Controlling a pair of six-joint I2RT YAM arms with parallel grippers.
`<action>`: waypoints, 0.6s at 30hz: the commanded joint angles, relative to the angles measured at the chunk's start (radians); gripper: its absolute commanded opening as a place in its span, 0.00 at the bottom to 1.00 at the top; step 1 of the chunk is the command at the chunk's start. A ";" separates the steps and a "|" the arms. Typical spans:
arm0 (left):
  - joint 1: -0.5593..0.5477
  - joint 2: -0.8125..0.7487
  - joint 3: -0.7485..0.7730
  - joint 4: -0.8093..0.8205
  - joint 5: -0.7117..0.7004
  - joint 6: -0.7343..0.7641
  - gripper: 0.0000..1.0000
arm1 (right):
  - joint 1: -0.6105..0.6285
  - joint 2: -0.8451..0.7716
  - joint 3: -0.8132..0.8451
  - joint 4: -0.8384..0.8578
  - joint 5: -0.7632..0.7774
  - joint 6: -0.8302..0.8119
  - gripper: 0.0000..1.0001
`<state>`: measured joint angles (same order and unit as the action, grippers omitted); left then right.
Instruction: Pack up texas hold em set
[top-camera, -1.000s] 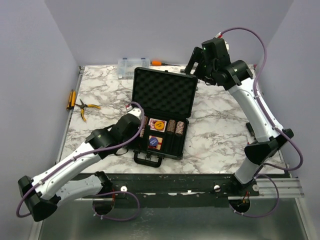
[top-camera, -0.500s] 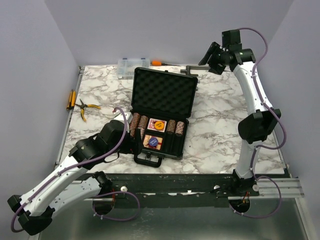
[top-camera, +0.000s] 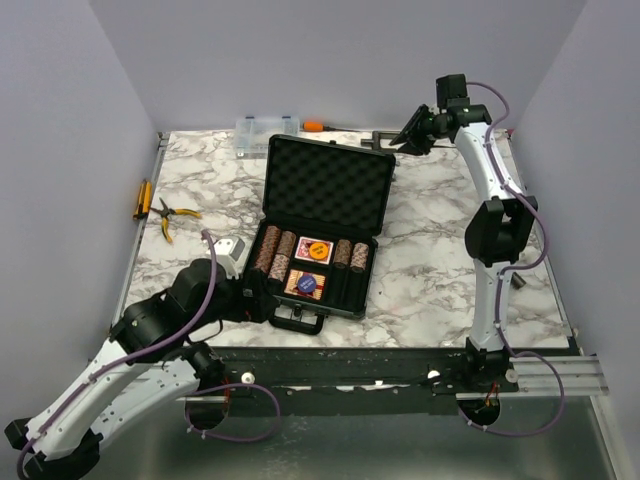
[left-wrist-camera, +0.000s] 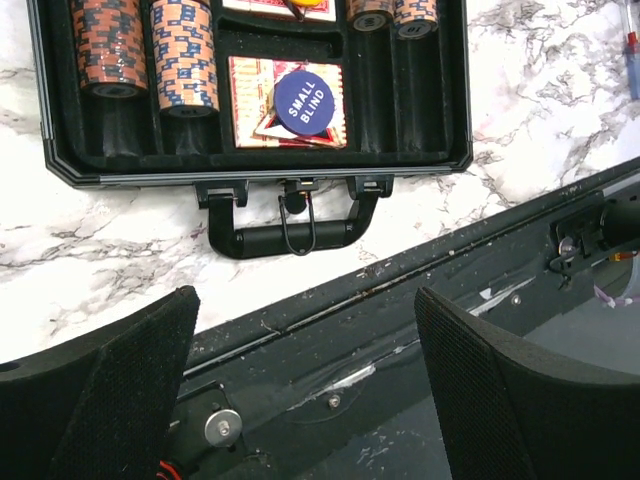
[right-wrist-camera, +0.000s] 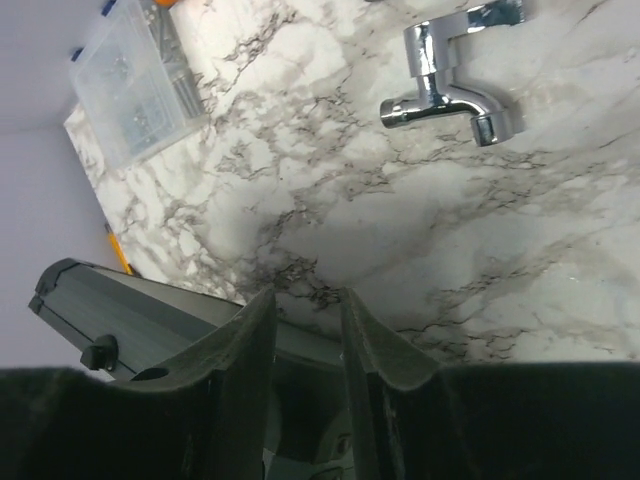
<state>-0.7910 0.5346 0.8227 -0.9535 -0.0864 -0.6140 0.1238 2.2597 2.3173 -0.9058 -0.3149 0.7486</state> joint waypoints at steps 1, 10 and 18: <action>0.004 -0.056 0.013 -0.063 0.023 -0.025 0.88 | 0.003 0.030 -0.027 0.045 -0.130 0.037 0.33; 0.004 -0.118 -0.006 -0.069 -0.021 -0.067 0.89 | 0.006 -0.071 -0.201 0.086 -0.263 0.010 0.32; 0.004 -0.077 -0.010 -0.062 -0.014 -0.066 0.95 | 0.018 -0.152 -0.256 0.057 -0.294 -0.012 0.32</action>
<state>-0.7910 0.4343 0.8223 -1.0004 -0.0902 -0.6708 0.1204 2.2059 2.0781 -0.8284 -0.5198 0.7616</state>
